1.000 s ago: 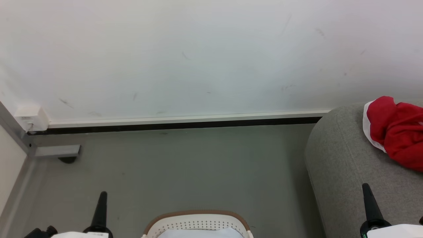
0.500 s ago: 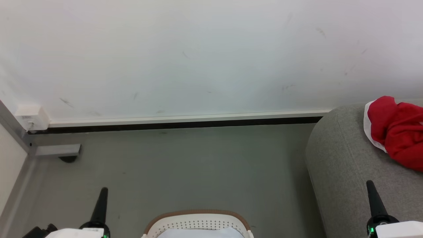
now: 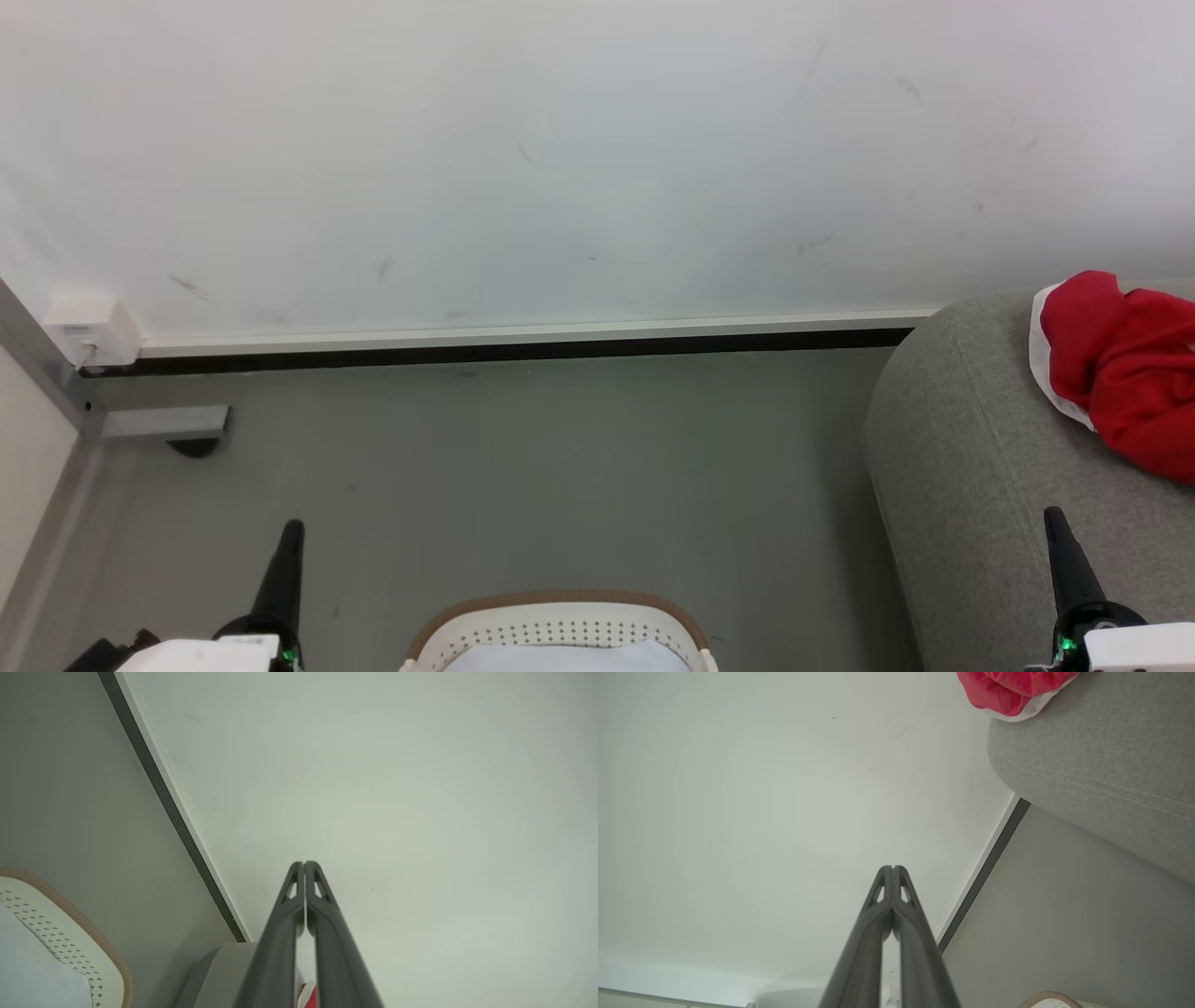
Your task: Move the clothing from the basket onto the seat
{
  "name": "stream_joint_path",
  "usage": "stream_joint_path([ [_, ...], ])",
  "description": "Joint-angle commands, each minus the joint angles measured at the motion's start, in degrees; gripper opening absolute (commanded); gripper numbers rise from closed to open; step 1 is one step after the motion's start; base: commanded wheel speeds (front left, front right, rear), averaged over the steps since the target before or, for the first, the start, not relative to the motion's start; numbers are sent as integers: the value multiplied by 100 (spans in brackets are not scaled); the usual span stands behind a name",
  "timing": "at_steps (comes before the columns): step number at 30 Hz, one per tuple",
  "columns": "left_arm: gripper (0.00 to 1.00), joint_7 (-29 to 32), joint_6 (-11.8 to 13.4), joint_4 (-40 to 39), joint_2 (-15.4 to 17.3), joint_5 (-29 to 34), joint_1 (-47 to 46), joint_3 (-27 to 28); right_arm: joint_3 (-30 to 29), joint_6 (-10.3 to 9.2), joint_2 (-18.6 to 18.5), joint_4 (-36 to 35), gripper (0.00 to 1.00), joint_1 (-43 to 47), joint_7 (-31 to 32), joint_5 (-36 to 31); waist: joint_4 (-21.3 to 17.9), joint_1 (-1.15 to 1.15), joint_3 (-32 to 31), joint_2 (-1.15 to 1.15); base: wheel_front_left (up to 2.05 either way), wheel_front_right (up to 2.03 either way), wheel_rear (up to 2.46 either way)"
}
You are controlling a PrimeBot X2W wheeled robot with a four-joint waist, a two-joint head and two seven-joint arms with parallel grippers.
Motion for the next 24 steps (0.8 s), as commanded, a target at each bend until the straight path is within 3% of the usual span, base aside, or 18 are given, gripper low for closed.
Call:
stream_joint_path([
  [1,0,48,-23,-15,18,-122,-94,37,-53,-9,-20,-21,0,-111,34,101,1,0,1,0,0,0,0],
  [24,0,293,-55,30,10,-1016,-201,84,-275,-11,21,-4,0,-153,301,947,21,0,20,0,0,0,0],
])
